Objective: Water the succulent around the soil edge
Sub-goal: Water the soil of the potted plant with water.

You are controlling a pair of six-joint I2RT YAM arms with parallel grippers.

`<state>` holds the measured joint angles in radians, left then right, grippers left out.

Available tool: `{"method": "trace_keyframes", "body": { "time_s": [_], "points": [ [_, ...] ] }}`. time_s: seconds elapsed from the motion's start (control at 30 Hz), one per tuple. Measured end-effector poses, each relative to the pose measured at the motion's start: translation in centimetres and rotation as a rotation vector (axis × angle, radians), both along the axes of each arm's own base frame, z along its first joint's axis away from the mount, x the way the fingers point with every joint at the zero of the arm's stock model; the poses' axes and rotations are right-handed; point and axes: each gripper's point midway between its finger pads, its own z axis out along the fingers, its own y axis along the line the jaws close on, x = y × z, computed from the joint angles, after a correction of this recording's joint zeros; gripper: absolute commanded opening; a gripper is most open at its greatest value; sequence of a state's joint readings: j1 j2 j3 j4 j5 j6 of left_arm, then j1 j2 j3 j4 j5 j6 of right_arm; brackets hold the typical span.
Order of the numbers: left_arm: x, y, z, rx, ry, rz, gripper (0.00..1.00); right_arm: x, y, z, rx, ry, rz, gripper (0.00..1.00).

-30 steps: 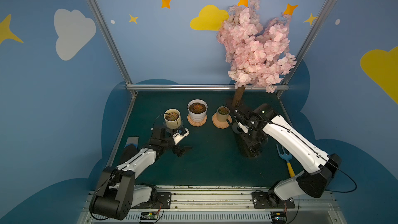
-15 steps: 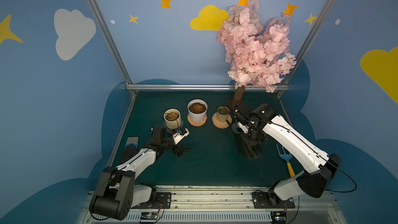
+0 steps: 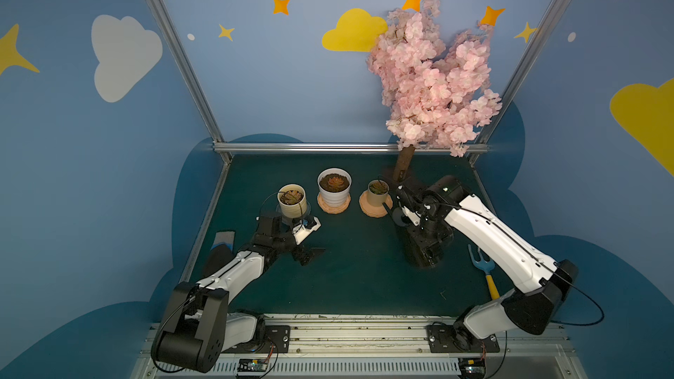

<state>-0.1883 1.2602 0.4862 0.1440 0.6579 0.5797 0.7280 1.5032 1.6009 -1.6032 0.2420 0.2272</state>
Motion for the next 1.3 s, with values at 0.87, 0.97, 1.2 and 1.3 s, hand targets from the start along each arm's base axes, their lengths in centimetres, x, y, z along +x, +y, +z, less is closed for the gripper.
{"method": "trace_keyframes", "body": {
  "time_s": [0.87,0.97,1.2,1.3],
  "points": [
    [0.0,0.0,0.0,0.000,0.000,0.000,1.00,-0.3,-0.3,-0.2,-0.004,0.002,-0.003,0.00],
    [0.0,0.0,0.0,0.000,0.000,0.000,1.00,-0.4,-0.5,-0.3,-0.006,0.001,-0.004,0.00],
    [0.0,0.0,0.0,0.000,0.000,-0.002,1.00,-0.9,-1.0,-1.2,-0.008,-0.005,-0.010,0.00],
    [0.0,-0.1,0.0,0.000,0.000,-0.002,1.00,-0.7,-0.9,-1.4,0.003,-0.020,-0.014,0.00]
  ]
}}
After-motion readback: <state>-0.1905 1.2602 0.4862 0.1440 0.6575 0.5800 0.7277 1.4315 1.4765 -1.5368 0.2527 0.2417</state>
